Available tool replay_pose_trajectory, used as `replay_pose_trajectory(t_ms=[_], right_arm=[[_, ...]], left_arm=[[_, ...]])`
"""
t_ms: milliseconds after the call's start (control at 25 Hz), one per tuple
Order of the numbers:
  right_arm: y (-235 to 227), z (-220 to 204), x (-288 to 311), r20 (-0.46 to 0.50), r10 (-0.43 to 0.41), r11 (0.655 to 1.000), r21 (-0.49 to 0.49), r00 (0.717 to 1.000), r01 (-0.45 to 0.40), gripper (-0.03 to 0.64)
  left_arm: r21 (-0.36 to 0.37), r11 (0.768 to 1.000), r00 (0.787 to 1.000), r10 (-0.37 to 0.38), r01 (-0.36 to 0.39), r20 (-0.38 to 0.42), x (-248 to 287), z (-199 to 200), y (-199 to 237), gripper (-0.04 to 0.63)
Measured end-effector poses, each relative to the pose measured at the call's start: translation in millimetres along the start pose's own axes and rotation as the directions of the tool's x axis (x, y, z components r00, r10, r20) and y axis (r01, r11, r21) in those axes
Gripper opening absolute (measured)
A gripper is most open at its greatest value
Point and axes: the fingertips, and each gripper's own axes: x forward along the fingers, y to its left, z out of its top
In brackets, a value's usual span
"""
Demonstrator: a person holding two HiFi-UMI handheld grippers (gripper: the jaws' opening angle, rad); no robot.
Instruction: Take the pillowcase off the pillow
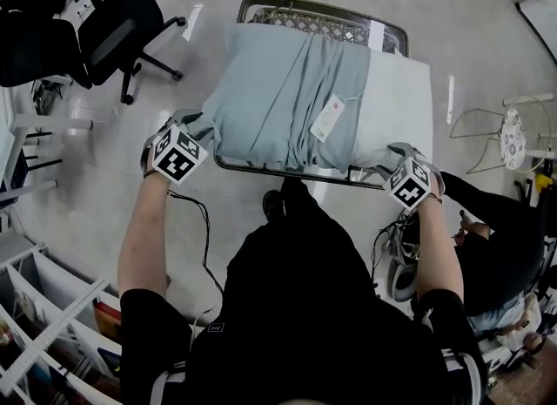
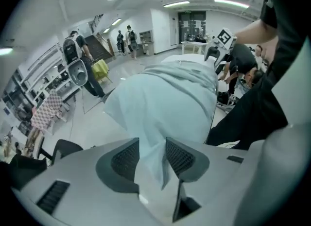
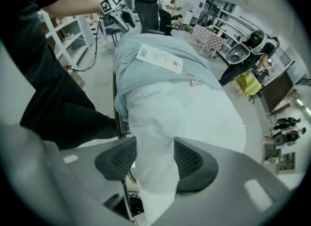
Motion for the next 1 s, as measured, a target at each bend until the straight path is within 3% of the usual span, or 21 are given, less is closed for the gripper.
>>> replay_pose_trajectory(t_ms=[80,200,400,600,800,1000], right_arm=[[-9,11,-12,0.043,0.081,0.997,-0.006,0.996,-0.081,0.242],[-59,34,-24,0.156,0.083,0.994,0.057,0.984,-0.092,0.241],[-148,62,12,0.146,0.024,0.999,0.026,0.989,-0.028,0.242],[-210,90,47,0.164,0.070,0.998,-0.011,0.984,-0.070,0.266],[-245,104,86,0.114,0.198,0.980,-0.036,0.974,-0.195,0.355],[-234,102,121,0.068,0.420,0.907,-0.010,0.905,-0.420,0.370]], left_arm=[[0.008,0.997,0.996,-0.081,0.080,0.049,-4,31,1,0.175],[-0.041,0.993,0.986,-0.107,0.113,0.127,-5,79,21,0.175],[0.012,0.996,0.992,-0.090,0.089,0.094,42,143,62,0.175],[0.068,0.989,0.987,-0.134,0.129,0.087,98,216,76,0.175],[0.142,0.977,0.985,-0.167,0.159,0.050,156,266,91,0.175],[0.164,0.939,0.947,-0.316,0.304,0.059,192,311,61,0.175]])
